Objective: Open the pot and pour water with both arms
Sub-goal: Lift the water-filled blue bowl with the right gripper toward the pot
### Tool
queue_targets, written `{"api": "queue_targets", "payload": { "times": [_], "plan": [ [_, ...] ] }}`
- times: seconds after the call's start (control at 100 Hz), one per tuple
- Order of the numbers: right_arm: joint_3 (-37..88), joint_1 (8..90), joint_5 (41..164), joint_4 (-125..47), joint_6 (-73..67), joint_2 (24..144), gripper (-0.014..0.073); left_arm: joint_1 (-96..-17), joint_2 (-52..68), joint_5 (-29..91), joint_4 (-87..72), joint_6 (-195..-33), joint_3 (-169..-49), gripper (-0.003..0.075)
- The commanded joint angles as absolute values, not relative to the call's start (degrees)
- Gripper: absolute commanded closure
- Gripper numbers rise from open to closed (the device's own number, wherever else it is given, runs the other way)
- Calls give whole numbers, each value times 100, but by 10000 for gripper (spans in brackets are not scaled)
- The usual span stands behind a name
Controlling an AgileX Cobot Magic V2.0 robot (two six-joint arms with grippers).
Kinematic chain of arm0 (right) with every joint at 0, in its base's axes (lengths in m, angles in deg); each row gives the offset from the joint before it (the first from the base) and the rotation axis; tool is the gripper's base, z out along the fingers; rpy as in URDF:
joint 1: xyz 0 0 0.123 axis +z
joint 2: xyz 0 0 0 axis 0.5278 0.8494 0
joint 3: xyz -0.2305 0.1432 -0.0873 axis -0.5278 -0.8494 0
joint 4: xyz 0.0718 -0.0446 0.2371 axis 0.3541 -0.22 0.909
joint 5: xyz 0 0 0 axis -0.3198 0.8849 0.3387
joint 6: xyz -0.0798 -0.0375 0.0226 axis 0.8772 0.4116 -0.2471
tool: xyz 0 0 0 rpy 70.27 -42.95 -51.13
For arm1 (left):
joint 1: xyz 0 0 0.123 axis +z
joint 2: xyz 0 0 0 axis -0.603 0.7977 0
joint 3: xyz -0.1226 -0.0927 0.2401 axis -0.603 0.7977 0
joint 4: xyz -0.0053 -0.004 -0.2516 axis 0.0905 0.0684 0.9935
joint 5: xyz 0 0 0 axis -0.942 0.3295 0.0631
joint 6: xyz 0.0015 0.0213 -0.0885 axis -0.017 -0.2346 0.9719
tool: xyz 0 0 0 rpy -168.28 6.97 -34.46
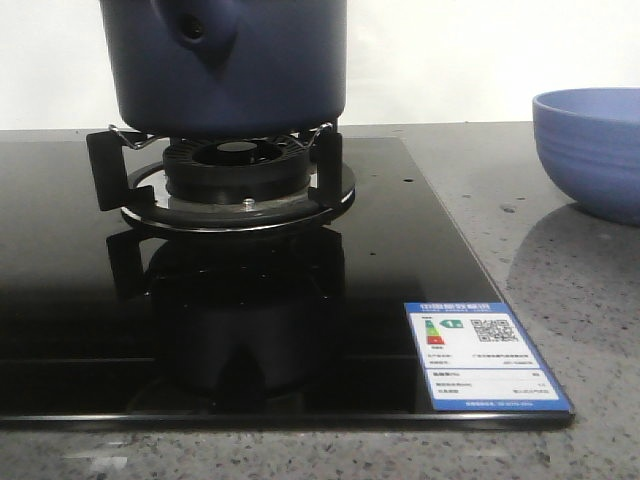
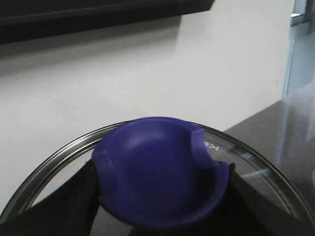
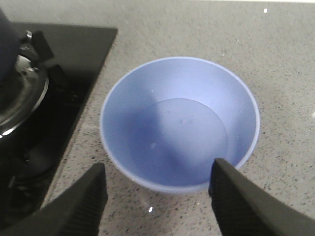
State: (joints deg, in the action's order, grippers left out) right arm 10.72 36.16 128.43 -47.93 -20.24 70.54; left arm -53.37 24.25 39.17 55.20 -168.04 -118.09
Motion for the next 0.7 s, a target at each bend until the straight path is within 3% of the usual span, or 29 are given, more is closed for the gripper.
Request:
{"api": "queue_targets", "payload": {
  "times": [0.0,0.35,0.69],
  "plan": [
    [1708,3536,12816,-5025,-2199,7558,177,-4999,2072,3986,5807,-16664,-12051,361],
    [3535,2680,14235,-5155,-2261,9553,177,-3737,1851,4792,5807,-16394,-12051,360],
    [3727,2361,14577,-5177,-2251,10585,177,-3659,1863,4791,5588,-16394,-12041,318]
  ]
}}
